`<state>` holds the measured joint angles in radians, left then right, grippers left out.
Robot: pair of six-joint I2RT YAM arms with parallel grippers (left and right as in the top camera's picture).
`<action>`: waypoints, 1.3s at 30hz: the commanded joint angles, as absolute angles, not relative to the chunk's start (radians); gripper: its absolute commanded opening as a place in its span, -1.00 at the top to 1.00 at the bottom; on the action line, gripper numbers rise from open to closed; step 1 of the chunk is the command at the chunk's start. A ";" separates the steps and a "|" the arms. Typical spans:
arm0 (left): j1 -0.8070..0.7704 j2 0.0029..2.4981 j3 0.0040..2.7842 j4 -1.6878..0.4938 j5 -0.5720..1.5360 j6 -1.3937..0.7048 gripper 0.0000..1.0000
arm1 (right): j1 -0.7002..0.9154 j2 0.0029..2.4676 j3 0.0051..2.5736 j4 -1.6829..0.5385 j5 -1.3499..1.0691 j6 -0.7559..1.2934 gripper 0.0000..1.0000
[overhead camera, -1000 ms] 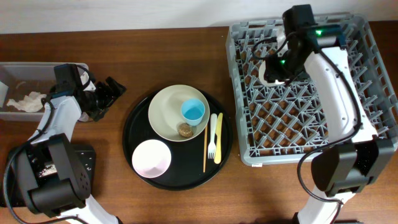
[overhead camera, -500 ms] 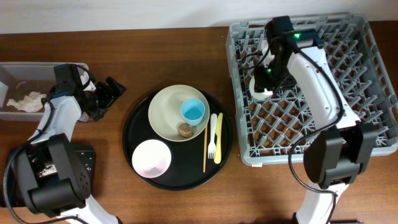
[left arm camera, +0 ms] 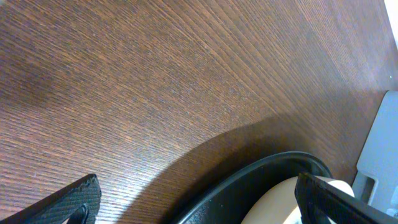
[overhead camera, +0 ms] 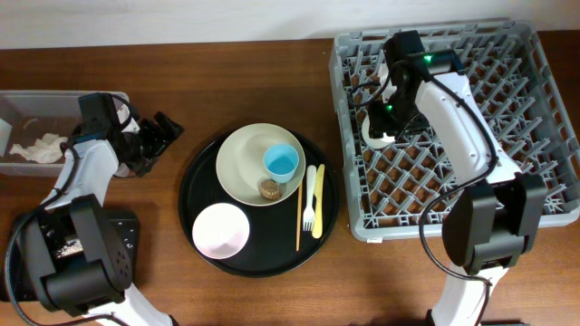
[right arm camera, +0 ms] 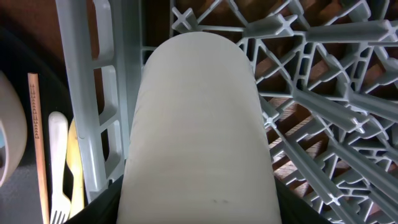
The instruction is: Sort waste into correct bins and load items into the dishwasher rack
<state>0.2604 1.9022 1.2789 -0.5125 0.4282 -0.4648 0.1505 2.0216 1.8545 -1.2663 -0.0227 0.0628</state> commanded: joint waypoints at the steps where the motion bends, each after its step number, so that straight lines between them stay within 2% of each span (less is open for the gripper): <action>1: 0.265 1.908 1.279 -0.510 0.418 -0.455 -0.99 | 0.157 2.023 1.849 -1.263 -0.014 0.059 0.31; 10: 0.265 1.908 1.279 -0.510 0.418 -0.455 -0.99 | 0.157 2.023 1.763 -1.174 -0.014 0.059 0.31; 11: 0.265 1.908 1.279 -0.510 0.418 -0.455 -0.99 | 0.157 2.023 1.763 -1.172 -0.014 0.059 0.07; 12: 0.265 1.908 1.279 -0.510 0.418 -0.455 -0.99 | 0.157 2.023 1.763 -1.172 -0.014 0.059 -0.27; 13: 0.265 1.908 1.279 -0.510 0.418 -0.455 -0.99 | 0.157 2.023 1.763 -1.173 -0.014 0.059 -0.49; 14: 0.265 1.908 1.279 -0.510 0.418 -0.455 -0.99 | 0.157 2.023 1.763 -1.174 -0.014 0.059 -0.65; 15: 0.265 1.908 1.279 -0.510 0.418 -0.455 -0.99 | 0.157 2.022 1.764 -1.177 -0.014 0.059 -0.71; 18: 0.265 1.908 1.279 -0.510 0.418 -0.455 -0.99 | 0.156 2.021 1.785 -1.199 -0.014 0.055 -0.75; 25: 0.265 1.908 1.279 -0.510 0.418 -0.455 -0.99 | 0.156 1.996 2.294 -1.628 -0.030 0.060 -0.76; 26: 0.265 1.908 1.279 -0.511 0.418 -0.455 -0.99 | 0.156 1.996 2.299 -1.644 -0.034 0.060 -0.81; 27: 0.265 1.908 1.279 -0.510 0.418 -0.455 -0.99 | 0.156 1.996 2.299 -1.647 -0.033 0.060 -0.98; 32: 0.265 1.908 1.279 -0.502 0.464 -0.460 -0.99 | 0.156 1.996 2.299 -1.669 -0.033 0.060 -0.97; 33: 0.265 1.907 1.285 -0.430 0.677 -0.490 -0.99 | 0.156 1.996 2.299 -1.658 -0.033 0.059 -0.97; 34: 0.265 1.907 1.314 -0.424 0.752 -0.505 -0.99 | 0.156 1.996 2.299 -1.654 -0.033 0.059 -0.97; 39: 0.260 1.722 1.391 -0.515 0.736 -0.504 -0.99 | 0.156 1.996 2.299 -1.654 -0.033 0.060 -0.97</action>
